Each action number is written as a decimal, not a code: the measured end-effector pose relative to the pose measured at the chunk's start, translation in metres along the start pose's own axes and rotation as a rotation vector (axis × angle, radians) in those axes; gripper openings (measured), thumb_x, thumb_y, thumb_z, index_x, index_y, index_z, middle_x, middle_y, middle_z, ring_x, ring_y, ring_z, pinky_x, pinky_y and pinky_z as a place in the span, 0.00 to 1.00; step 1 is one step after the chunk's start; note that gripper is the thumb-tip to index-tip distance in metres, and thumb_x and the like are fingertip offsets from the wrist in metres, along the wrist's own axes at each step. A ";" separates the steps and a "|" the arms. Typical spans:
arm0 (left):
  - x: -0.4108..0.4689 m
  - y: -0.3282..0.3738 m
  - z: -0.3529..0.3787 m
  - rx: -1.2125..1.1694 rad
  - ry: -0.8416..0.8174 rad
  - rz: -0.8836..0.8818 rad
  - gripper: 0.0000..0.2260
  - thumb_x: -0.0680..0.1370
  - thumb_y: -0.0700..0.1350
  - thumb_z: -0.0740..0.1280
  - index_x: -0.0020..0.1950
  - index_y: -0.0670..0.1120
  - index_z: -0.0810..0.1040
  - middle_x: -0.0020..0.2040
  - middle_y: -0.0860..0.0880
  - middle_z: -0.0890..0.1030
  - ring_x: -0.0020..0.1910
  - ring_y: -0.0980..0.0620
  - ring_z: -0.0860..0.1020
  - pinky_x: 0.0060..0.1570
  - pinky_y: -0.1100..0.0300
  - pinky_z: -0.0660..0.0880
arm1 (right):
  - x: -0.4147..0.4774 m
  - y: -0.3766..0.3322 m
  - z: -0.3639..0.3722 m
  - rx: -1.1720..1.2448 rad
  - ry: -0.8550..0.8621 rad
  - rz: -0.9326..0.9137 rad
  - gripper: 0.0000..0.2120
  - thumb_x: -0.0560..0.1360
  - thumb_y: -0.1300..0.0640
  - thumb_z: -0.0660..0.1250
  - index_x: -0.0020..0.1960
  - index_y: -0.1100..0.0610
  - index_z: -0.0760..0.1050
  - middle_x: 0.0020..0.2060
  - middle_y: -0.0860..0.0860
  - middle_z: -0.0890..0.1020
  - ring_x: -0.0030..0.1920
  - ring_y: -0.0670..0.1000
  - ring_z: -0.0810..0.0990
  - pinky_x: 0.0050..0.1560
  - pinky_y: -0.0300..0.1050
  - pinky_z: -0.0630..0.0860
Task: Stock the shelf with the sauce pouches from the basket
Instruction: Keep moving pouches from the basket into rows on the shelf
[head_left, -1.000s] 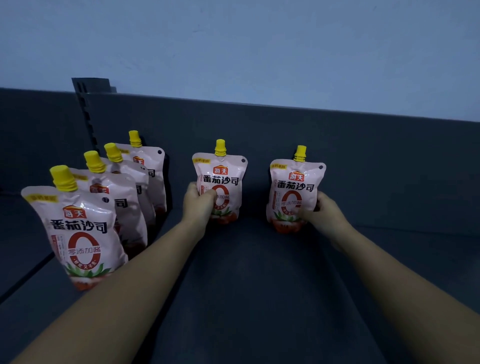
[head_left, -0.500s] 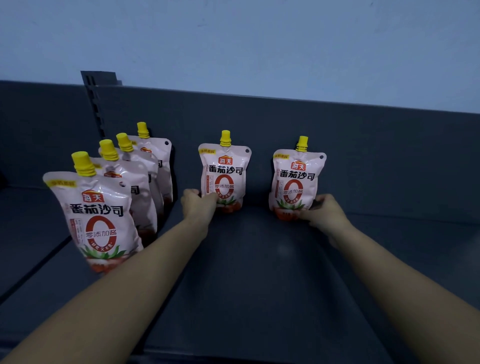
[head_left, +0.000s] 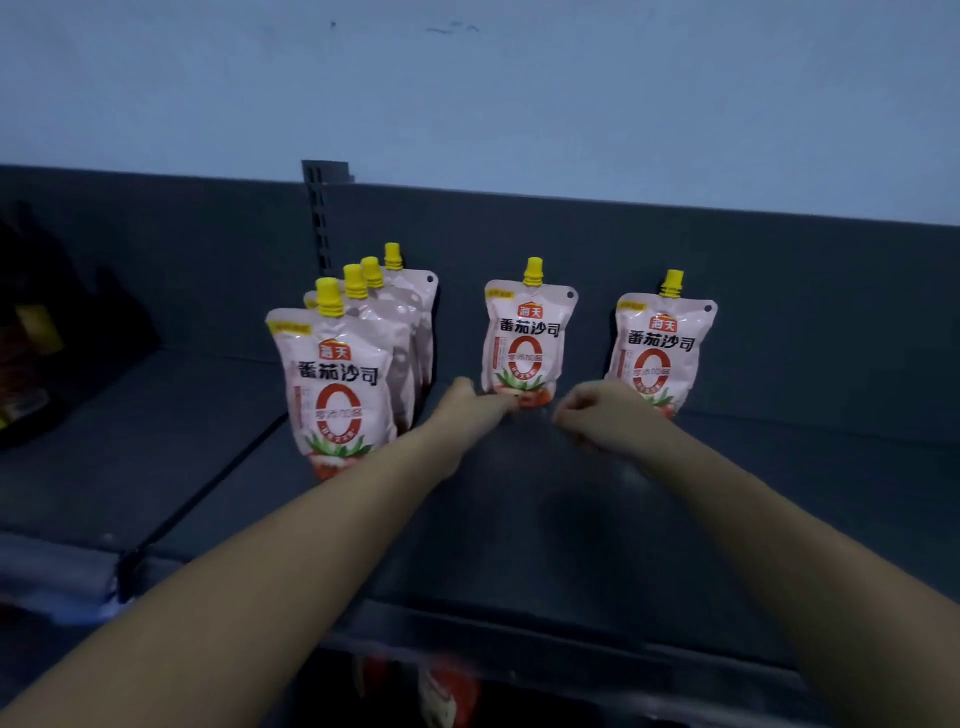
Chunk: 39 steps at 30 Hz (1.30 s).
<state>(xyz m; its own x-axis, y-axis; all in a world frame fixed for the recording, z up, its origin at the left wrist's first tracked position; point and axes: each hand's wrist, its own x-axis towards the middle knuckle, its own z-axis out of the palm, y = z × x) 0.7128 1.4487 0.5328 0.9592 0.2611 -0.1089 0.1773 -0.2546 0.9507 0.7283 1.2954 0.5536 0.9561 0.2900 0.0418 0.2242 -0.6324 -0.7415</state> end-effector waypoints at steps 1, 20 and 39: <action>-0.010 -0.001 -0.006 0.026 -0.038 0.005 0.21 0.74 0.46 0.69 0.63 0.44 0.66 0.55 0.50 0.73 0.52 0.53 0.73 0.46 0.62 0.68 | -0.003 -0.009 0.008 0.013 -0.026 -0.026 0.06 0.73 0.62 0.65 0.41 0.62 0.79 0.30 0.53 0.78 0.29 0.48 0.74 0.28 0.37 0.69; -0.309 -0.121 -0.213 0.837 0.683 -0.361 0.12 0.72 0.55 0.66 0.46 0.47 0.78 0.50 0.47 0.82 0.50 0.44 0.79 0.43 0.57 0.71 | -0.116 -0.149 0.176 -0.377 -0.452 -0.842 0.10 0.70 0.58 0.68 0.51 0.56 0.78 0.43 0.52 0.82 0.50 0.54 0.80 0.50 0.44 0.73; -0.496 -0.303 -0.395 0.901 0.550 -0.929 0.19 0.75 0.55 0.64 0.63 0.47 0.73 0.59 0.47 0.77 0.56 0.44 0.75 0.47 0.56 0.68 | -0.254 -0.294 0.506 -0.733 -0.927 -1.224 0.16 0.73 0.56 0.65 0.59 0.57 0.73 0.52 0.54 0.78 0.56 0.57 0.76 0.50 0.46 0.72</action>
<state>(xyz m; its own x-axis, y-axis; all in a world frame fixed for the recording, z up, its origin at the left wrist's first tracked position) 0.0967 1.7639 0.4135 0.2448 0.9338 -0.2610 0.9696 -0.2368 0.0622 0.3237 1.7709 0.4224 -0.1926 0.9461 -0.2604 0.9786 0.1656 -0.1221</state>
